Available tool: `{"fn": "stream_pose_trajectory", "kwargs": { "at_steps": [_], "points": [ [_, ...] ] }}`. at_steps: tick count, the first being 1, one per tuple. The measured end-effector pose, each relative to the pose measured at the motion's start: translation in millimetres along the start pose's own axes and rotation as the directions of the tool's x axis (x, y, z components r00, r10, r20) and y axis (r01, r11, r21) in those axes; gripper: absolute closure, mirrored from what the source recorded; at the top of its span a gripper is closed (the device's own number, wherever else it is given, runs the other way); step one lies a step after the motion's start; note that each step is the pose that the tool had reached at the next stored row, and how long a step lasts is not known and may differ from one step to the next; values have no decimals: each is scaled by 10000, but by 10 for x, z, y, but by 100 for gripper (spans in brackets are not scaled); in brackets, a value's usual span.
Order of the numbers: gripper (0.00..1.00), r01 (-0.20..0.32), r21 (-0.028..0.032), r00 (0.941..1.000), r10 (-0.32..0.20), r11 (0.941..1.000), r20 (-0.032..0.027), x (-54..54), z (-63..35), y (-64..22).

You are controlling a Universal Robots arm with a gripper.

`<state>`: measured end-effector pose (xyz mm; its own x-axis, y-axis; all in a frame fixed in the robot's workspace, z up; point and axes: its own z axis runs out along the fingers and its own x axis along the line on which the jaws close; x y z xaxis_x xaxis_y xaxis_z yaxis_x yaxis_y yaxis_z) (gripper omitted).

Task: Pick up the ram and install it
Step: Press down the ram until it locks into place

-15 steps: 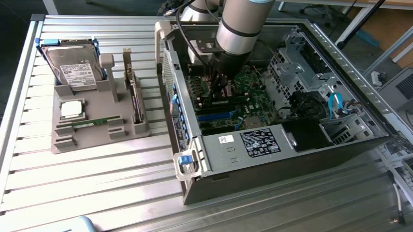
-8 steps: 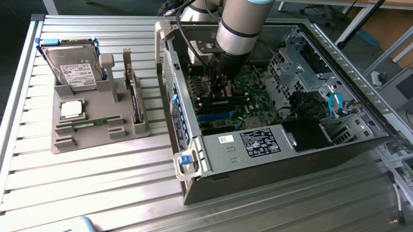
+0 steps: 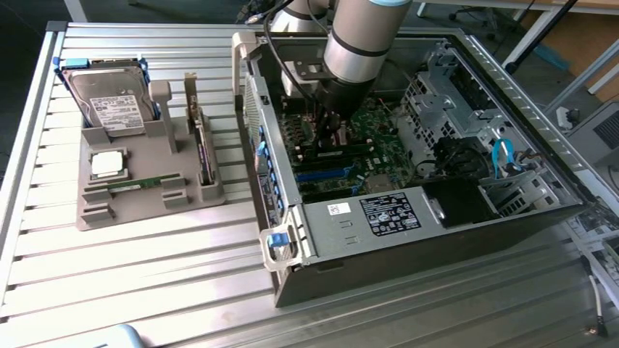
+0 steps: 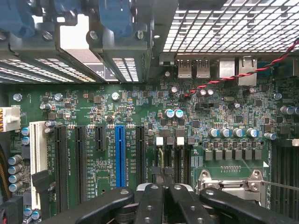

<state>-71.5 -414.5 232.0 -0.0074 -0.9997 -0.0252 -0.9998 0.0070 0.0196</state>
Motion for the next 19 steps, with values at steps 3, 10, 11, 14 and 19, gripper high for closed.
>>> {"fn": "stream_pose_trajectory", "kwargs": {
  "at_steps": [3,10,11,14,19],
  "points": [
    [89,1,1,10000,-1,10000,2,0,1,0],
    [89,0,1,10000,0,10000,12,8,3,0],
    [89,1,1,10000,-1,10000,12,8,3,0],
    [89,1,1,10000,-1,10000,14,12,4,0],
    [89,3,0,9999,-3,10000,114,35,3,0]
  ]
}}
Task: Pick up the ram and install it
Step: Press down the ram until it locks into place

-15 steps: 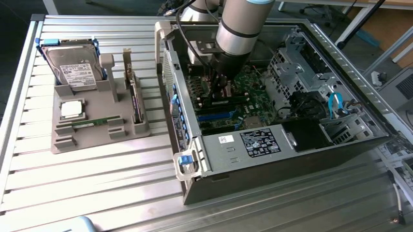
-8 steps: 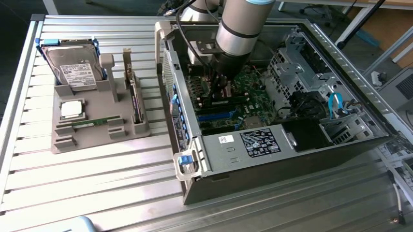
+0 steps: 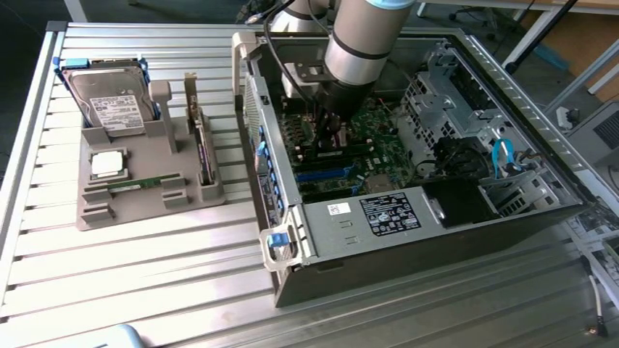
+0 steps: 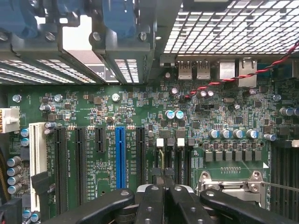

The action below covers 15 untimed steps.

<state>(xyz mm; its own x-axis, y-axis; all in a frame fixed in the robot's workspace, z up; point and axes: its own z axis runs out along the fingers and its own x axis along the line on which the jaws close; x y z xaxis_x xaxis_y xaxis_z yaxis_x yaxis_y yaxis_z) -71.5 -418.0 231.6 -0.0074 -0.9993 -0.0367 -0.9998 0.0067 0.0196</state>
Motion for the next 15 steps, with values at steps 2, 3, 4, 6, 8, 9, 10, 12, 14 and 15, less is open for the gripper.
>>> {"fn": "stream_pose_trajectory", "kwargs": {
  "at_steps": [2,3,4,6,8,9,10,12,14,15],
  "points": [
    [89,0,1,10000,0,10000,20,2,0,0],
    [89,0,0,10000,0,10000,20,2,0,0],
    [89,0,0,10000,0,10000,21,2,-1,0],
    [89,0,5,10000,0,10000,25,1,-16,0],
    [89,1,1,10000,-1,10000,14,0,-56,1],
    [89,1,0,10000,-1,10000,15,0,-78,1],
    [89,1,1,10000,-1,10000,16,-1,-102,2],
    [89,1,0,10000,-1,10000,14,-3,-138,3],
    [89,1,0,10000,-1,10000,15,-3,-152,3],
    [89,0,0,10000,0,10000,14,-3,-158,3]
  ]
}}
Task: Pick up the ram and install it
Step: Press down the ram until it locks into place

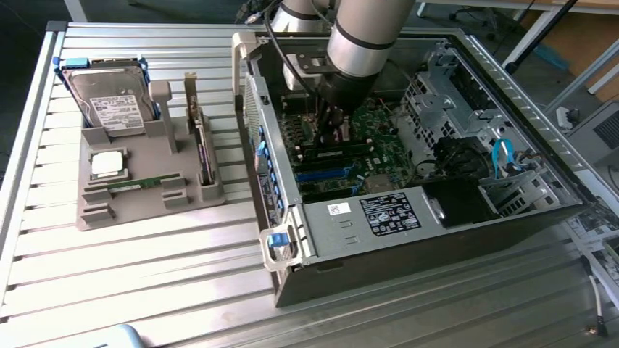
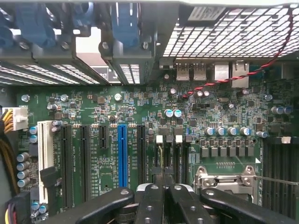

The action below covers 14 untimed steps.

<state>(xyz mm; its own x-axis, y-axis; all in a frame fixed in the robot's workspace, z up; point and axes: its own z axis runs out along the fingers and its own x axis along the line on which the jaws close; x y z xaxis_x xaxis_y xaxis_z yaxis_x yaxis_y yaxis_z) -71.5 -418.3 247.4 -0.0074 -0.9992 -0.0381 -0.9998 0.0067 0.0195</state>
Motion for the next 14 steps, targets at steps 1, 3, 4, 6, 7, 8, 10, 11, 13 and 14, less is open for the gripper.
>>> {"fn": "stream_pose_trajectory", "kwargs": {
  "at_steps": [1,3,4,6,7,8,10,11,13,14],
  "points": [
    [89,1,0,10000,-1,10000,0,-1,-6,0],
    [89,1,0,10000,-1,10000,0,-1,-26,0],
    [89,1,0,10000,-1,10000,0,-2,-41,1],
    [89,0,0,10000,0,10000,1,-4,-83,2],
    [89,0,0,10000,0,10000,-1,-5,-103,2],
    [89,1,0,10000,-1,10000,-1,-5,-115,2],
    [89,0,1,10000,0,10000,2,-6,-115,2],
    [89,0,1,10000,0,10000,2,-6,-115,2],
    [89,0,0,10000,0,10000,0,-6,-115,7],
    [89,-1,0,10000,1,10000,1,-6,-115,16]
  ]
}}
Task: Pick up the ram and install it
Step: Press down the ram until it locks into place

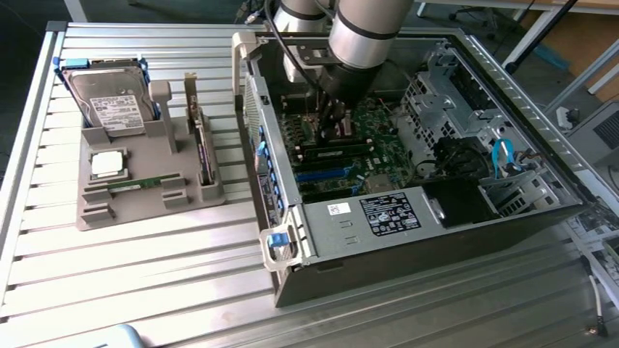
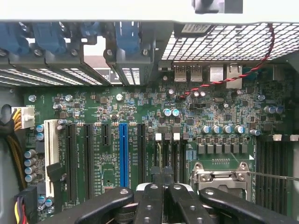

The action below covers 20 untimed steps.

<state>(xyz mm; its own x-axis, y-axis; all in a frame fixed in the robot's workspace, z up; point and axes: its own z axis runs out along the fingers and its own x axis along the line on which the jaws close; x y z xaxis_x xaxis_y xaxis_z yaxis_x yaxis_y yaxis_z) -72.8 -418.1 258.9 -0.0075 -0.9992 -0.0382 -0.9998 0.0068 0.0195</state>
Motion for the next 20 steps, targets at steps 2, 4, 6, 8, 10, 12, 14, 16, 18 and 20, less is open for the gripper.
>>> {"fn": "stream_pose_trajectory", "kwargs": {
  "at_steps": [2,4,6,8,10,12,14,16,18,20],
  "points": [
    [89,1,-1,10000,-1,10000,0,0,0,22],
    [89,1,0,10000,-1,10000,2,0,1,40],
    [89,-11,0,10000,11,10000,5,1,1,52],
    [89,-37,1,10000,37,10000,13,1,1,66],
    [89,-51,1,10000,51,10000,15,1,2,82],
    [89,-50,2,10000,50,10000,15,1,2,82],
    [89,-50,1,10000,50,10000,14,1,3,82],
    [89,-51,3,10000,51,10000,18,1,13,84],
    [89,-50,2,10000,50,10000,15,2,24,84],
    [89,-51,1,10000,51,10000,15,2,38,86]
  ]
}}
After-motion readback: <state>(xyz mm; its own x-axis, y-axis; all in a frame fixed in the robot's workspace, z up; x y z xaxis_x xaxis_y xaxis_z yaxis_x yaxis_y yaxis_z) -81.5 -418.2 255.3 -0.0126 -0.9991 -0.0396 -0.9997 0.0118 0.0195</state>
